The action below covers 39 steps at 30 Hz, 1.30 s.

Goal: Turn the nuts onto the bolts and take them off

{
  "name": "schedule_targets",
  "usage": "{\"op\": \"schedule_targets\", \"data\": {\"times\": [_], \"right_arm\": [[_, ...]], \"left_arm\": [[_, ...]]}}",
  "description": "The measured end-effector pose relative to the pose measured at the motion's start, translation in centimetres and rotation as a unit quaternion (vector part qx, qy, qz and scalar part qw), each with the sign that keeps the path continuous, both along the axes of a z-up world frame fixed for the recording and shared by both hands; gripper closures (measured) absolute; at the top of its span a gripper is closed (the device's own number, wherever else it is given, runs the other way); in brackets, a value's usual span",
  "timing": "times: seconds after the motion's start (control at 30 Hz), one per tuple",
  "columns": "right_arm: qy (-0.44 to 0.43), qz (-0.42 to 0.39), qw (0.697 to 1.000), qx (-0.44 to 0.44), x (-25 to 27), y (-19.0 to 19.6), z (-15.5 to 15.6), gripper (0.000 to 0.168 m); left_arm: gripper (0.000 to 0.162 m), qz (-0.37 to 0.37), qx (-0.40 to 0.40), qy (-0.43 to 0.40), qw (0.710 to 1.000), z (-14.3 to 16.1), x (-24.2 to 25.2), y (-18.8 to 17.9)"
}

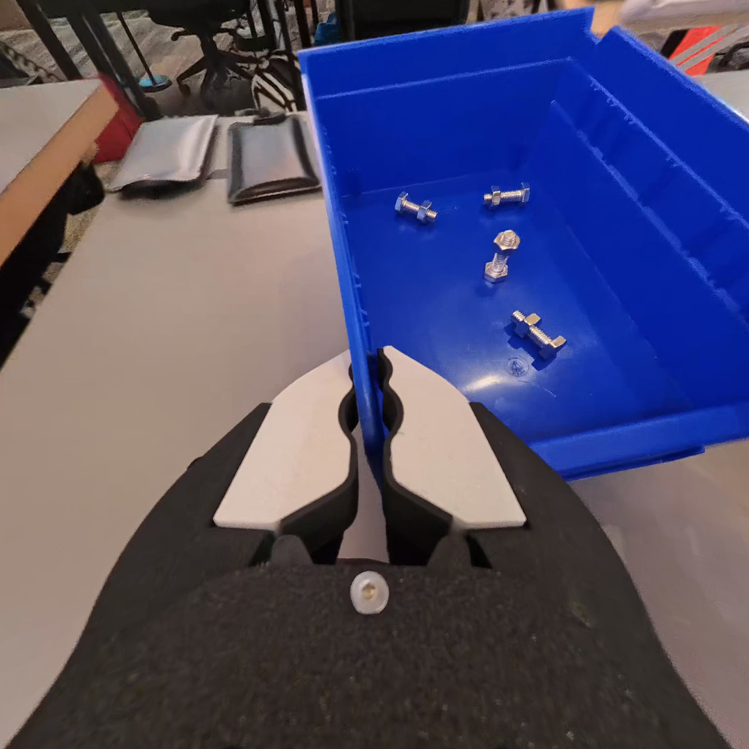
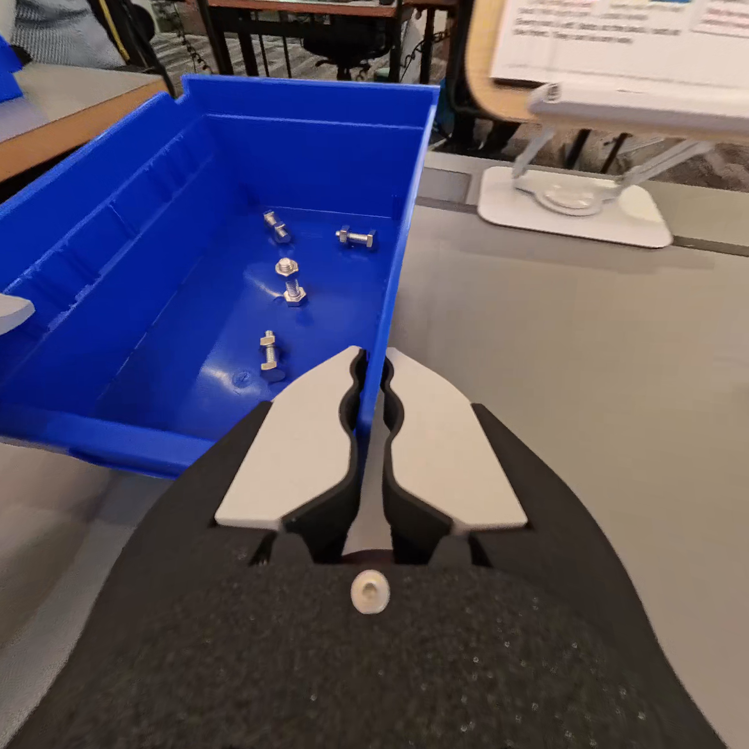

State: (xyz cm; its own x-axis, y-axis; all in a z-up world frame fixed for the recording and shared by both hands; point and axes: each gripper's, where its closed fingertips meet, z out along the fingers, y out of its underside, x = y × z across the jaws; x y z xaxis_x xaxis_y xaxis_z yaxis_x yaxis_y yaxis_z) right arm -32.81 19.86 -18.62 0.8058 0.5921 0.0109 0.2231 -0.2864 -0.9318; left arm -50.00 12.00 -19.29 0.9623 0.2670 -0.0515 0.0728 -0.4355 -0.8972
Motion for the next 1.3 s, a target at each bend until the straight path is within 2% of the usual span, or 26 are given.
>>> {"op": "schedule_targets", "data": {"times": [0.23,0.37,0.57,0.6,0.63,0.73,0.8,0.83,0.9,0.97,1.03,1.13,1.23,1.3], "right_arm": [[0.007,0.007,1.0,-0.009,-4.5,-1.5,-0.8,0.161],[0.02,0.005,0.998,-0.052,-5.3,-1.2,-2.4,0.161],[0.037,0.056,0.997,-0.044,-6.2,-1.4,-2.3,0.154],[0.032,0.068,0.997,-0.035,-5.9,-1.8,-1.8,0.15],[0.032,0.084,0.996,-0.025,-5.5,-2.3,-1.1,0.146],[0.046,0.179,0.982,-0.02,-3.1,-4.9,1.9,0.134],[0.06,0.28,0.958,-0.019,-0.2,-7.3,4.3,0.132],[0.062,0.304,0.951,-0.021,1.9,-7.6,5.3,0.131],[0.054,0.307,0.95,-0.022,7.1,-6.5,6.7,0.127],[0.048,0.286,0.957,-0.012,13.2,-4.0,7.6,0.126],[0.046,0.236,0.971,0.001,20.0,-0.6,7.9,0.126],[0.045,0.128,0.991,0.013,30.8,4.7,7.1,0.123],[0.048,-0.007,0.999,0.023,41.4,8.9,4.7,0.113],[0.059,-0.073,0.996,0.012,46.7,10.0,2.2,0.099]], "left_arm": [[0.158,-0.01,0.0,-0.039,0.999,-1.7,-4.6,-1.1],[0.158,-0.009,-0.008,-0.048,0.999,-2.0,-5.3,-1.2],[0.157,0.031,-0.008,-0.057,0.998,-2.0,-6.4,-0.8],[0.151,0.037,-0.009,-0.055,0.998,-1.8,-6.6,-1.0],[0.139,0.042,-0.003,-0.05,0.998,-1.2,-6.7,-1.2],[0.127,0.077,0.017,-0.02,0.997,2.3,-7.3,-3.0],[0.116,0.072,0.051,-0.002,0.996,6.0,-6.0,-3.6],[0.116,0.055,0.071,0.0,0.996,7.8,-4.6,-3.6],[0.113,0.007,0.101,-0.02,0.995,10.4,-0.7,-3.0],[0.111,-0.029,0.106,-0.065,0.992,10.8,3.6,-2.4],[0.107,-0.042,0.1,-0.09,0.99,9.6,7.2,-2.4],[0.106,-0.034,0.076,-0.096,0.992,6.1,10.7,-3.4],[0.107,-0.016,0.04,-0.055,0.998,1.4,11.9,-5.2],[0.108,-0.006,0.044,-0.057,0.997,-0.5,12.2,-6.0]]}}
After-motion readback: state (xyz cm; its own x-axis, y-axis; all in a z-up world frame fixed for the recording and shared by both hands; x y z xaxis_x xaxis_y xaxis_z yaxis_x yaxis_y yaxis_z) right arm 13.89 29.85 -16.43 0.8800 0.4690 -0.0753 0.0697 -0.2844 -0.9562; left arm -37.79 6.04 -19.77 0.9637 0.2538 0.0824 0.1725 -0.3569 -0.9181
